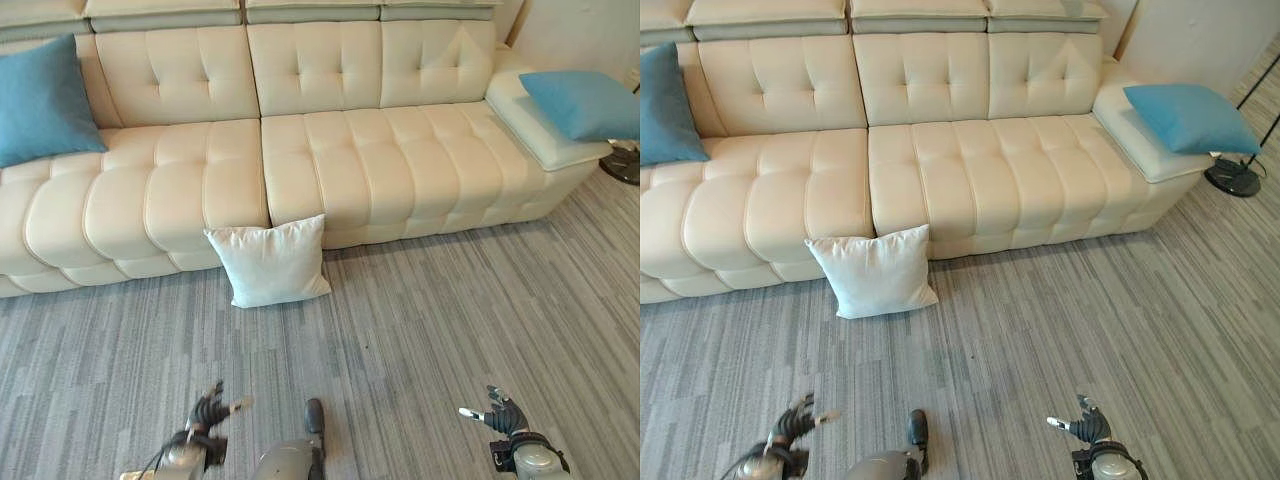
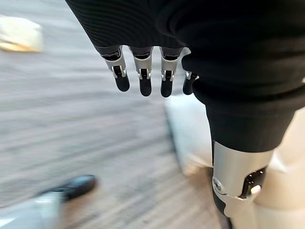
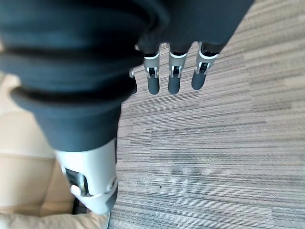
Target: Pick up all the scattered cushions and arrange them neatly on the sofa.
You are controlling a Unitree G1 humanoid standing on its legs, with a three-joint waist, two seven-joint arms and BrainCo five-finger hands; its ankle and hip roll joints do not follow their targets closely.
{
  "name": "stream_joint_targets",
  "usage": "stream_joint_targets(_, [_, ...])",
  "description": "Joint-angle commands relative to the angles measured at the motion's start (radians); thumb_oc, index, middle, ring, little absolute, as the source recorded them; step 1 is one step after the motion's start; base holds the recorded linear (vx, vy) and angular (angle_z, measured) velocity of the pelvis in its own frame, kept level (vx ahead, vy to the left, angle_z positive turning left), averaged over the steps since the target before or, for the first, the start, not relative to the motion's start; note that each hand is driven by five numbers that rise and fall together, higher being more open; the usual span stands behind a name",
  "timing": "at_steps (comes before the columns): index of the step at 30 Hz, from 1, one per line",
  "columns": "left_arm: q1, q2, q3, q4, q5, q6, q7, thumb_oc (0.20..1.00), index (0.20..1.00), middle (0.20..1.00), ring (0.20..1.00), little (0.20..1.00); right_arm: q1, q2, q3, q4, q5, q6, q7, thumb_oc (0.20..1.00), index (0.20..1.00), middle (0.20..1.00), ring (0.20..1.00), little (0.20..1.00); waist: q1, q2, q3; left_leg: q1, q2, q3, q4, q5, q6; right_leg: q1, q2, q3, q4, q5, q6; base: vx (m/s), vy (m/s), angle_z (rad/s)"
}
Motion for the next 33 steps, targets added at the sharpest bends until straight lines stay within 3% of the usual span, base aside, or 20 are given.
stream_joint_targets(1, [0.031,0.033,-0.016,-0.028,0.022,-0.034,0.013,1.0,1.0,1.0,1.0,1.0,-0.064,-0.03,0.01,-0.034,0.005,-0.024,-0.008,1.0,1.0,1.0,1.0,1.0,-0.021,0.051,0.041,0.091,0.11,0.024,0.011,-0.09,-0.174,-0.144,0.001,-0.018,-0.289,0.156,0.014,0.39,0.148,-0.16])
stream_joint_targets(3, [0.028,0.034,-0.017,-0.027,0.019,-0.032,0.011,1.0,1.0,1.0,1.0,1.0,-0.065,-0.032,0.01,-0.032,0.007,-0.022,-0.009,1.0,1.0,1.0,1.0,1.0,-0.034,0.054,0.048,0.116,0.103,0.015,0.001,-0.095,-0.178,-0.17,0.021,-0.035,-0.343,0.133,0.011,0.36,0.072,0.21])
stream_joint_targets(4, [0.022,0.031,-0.02,-0.013,0.024,-0.027,0.011,1.0,1.0,1.0,1.0,1.0,-0.065,-0.038,0.01,-0.017,0.009,-0.017,-0.011,1.0,1.0,1.0,1.0,1.0,-0.051,0.048,0.054,0.159,0.082,-0.004,-0.011,-0.116,-0.186,-0.19,0.035,-0.066,-0.489,0.127,0.011,0.34,0.03,0.46])
stream_joint_targets(6, [0.016,0.027,-0.026,0.011,0.042,-0.025,0.011,1.0,1.0,1.0,1.0,1.0,-0.053,-0.04,0.008,-0.003,0.01,-0.015,-0.011,1.0,1.0,1.0,1.0,1.0,-0.064,0.037,0.054,0.18,0.061,-0.028,-0.008,-0.133,-0.19,-0.197,0.059,-0.052,-0.561,0.136,0.011,0.31,-0.024,0.63])
stream_joint_targets(8, [0.017,0.026,-0.022,0.012,0.049,-0.025,0.012,1.0,1.0,1.0,1.0,1.0,-0.047,-0.042,0.0,0.002,0.012,-0.015,-0.012,1.0,1.0,1.0,1.0,1.0,-0.067,0.038,0.06,0.183,0.065,-0.033,0.005,-0.139,-0.192,-0.208,0.055,-0.049,-0.539,0.144,0.016,0.17,-0.045,0.6])
stream_joint_targets(10, [0.026,0.016,-0.026,0.017,0.048,-0.03,0.006,1.0,1.0,1.0,1.0,1.0,-0.026,-0.043,-0.014,0.009,0.026,-0.018,-0.016,1.0,1.0,1.0,1.0,1.0,-0.067,0.028,0.051,0.18,0.053,-0.039,0.029,-0.161,-0.207,-0.157,0.048,-0.047,-0.597,0.139,0.0,0.14,-0.105,0.72])
stream_joint_targets(11, [0.029,0.014,-0.027,0.021,0.047,-0.03,0.005,1.0,1.0,1.0,1.0,1.0,-0.025,-0.046,-0.019,0.014,0.03,-0.02,-0.018,1.0,1.0,1.0,1.0,1.0,-0.066,0.028,0.046,0.166,0.056,-0.034,0.067,-0.173,-0.223,-0.141,0.038,-0.058,-0.61,0.139,-0.006,0.15,-0.15,0.89])
stream_joint_targets(12, [0.038,0.007,-0.03,0.028,0.042,-0.029,0.001,1.0,1.0,1.0,1.0,1.0,-0.01,-0.055,-0.034,0.008,0.044,-0.021,-0.023,1.0,1.0,1.0,1.0,1.0,-0.075,0.028,0.053,0.115,0.082,-0.009,0.209,-0.169,-0.26,-0.109,0.031,-0.066,-0.62,0.119,-0.032,0.09,-0.104,0.78])
stream_joint_targets(13, [0.038,0.007,-0.03,0.028,0.042,-0.029,0.001,1.0,1.0,1.0,1.0,1.0,-0.011,-0.055,-0.034,0.008,0.044,-0.021,-0.023,1.0,1.0,1.0,1.0,1.0,-0.076,0.027,0.05,0.111,0.082,-0.01,0.209,-0.167,-0.26,-0.112,0.031,-0.067,-0.621,0.12,-0.032,0.07,-0.077,0.64])
stream_joint_targets(16, [0.042,-0.007,-0.029,0.055,0.047,-0.023,-0.001,1.0,1.0,1.0,1.0,1.0,-0.006,-0.066,-0.042,0.004,0.051,-0.017,-0.026,1.0,1.0,1.0,1.0,1.0,-0.079,0.03,0.064,0.028,0.143,0.049,0.382,-0.13,-0.278,-0.07,0.023,-0.078,-0.633,0.092,-0.063,0.08,-0.019,0.52])
stream_joint_targets(18, [0.051,-0.013,-0.023,0.065,0.048,-0.021,-0.003,1.0,1.0,1.0,1.0,1.0,0.001,-0.067,-0.039,0.01,0.045,-0.011,-0.024,1.0,1.0,1.0,1.0,1.0,-0.074,0.033,0.064,0.02,0.181,0.08,0.333,-0.139,-0.26,-0.043,0.017,-0.078,-0.639,0.073,-0.061,0.18,0.05,0.11])
stream_joint_targets(20, [0.06,-0.008,-0.02,0.058,0.052,-0.021,-0.001,1.0,1.0,1.0,1.0,1.0,0.004,-0.072,-0.033,0.01,0.033,-0.008,-0.028,1.0,1.0,1.0,1.0,1.0,-0.06,0.03,0.058,-0.001,0.19,0.064,0.257,-0.141,-0.249,-0.03,0.008,-0.071,-0.649,0.068,-0.053,0.21,0.078,-0.02])
stream_joint_targets(25, [0.064,-0.005,-0.018,0.057,0.031,-0.014,0.015,1.0,1.0,1.0,1.0,1.0,0.005,-0.083,-0.033,0.015,0.021,0.003,-0.04,1.0,1.0,1.0,1.0,1.0,-0.032,0.05,0.059,-0.093,0.232,-0.072,0.03,0.0,-0.298,0.044,0.013,-0.028,-0.661,0.003,-0.042,0.31,0.165,-0.08])
stream_joint_targets(29, [0.074,-0.012,-0.013,0.072,0.035,-0.012,0.008,1.0,1.0,1.0,1.0,1.0,0.009,-0.077,-0.041,0.02,0.011,0.007,-0.028,1.0,1.0,1.0,1.0,1.0,-0.024,0.062,0.04,-0.092,0.248,-0.052,0.034,0.025,-0.304,0.091,-0.003,-0.009,-0.665,-0.013,-0.024,0.34,0.244,-0.27])
stream_joint_targets(31, [0.075,-0.011,-0.01,0.076,0.036,-0.014,0.007,1.0,1.0,1.0,1.0,1.0,0.0,-0.067,-0.031,0.026,0.003,0.008,-0.02,1.0,1.0,1.0,1.0,1.0,-0.012,0.053,0.033,-0.106,0.22,-0.07,0.093,0.0,-0.29,0.09,-0.036,0.015,-0.628,-0.007,-0.007,0.37,0.306,-0.86])
stream_joint_targets(32, [0.067,-0.005,-0.017,0.078,0.043,-0.012,0.004,1.0,1.0,1.0,1.0,1.0,-0.01,-0.054,-0.019,0.032,-0.001,0.005,-0.015,1.0,1.0,1.0,1.0,1.0,-0.004,0.037,0.028,-0.083,0.205,-0.058,0.109,-0.034,-0.268,0.066,-0.064,0.034,-0.572,0.026,0.009,0.33,0.267,-0.9])
stream_joint_targets(33, [0.067,-0.005,-0.017,0.078,0.043,-0.012,0.004,1.0,1.0,1.0,1.0,1.0,-0.01,-0.054,-0.019,0.032,-0.001,0.005,-0.015,1.0,1.0,1.0,1.0,1.0,-0.003,0.038,0.026,-0.085,0.206,-0.057,0.107,-0.033,-0.268,0.063,-0.062,0.035,-0.573,0.029,0.009,0.37,0.353,-0.51])
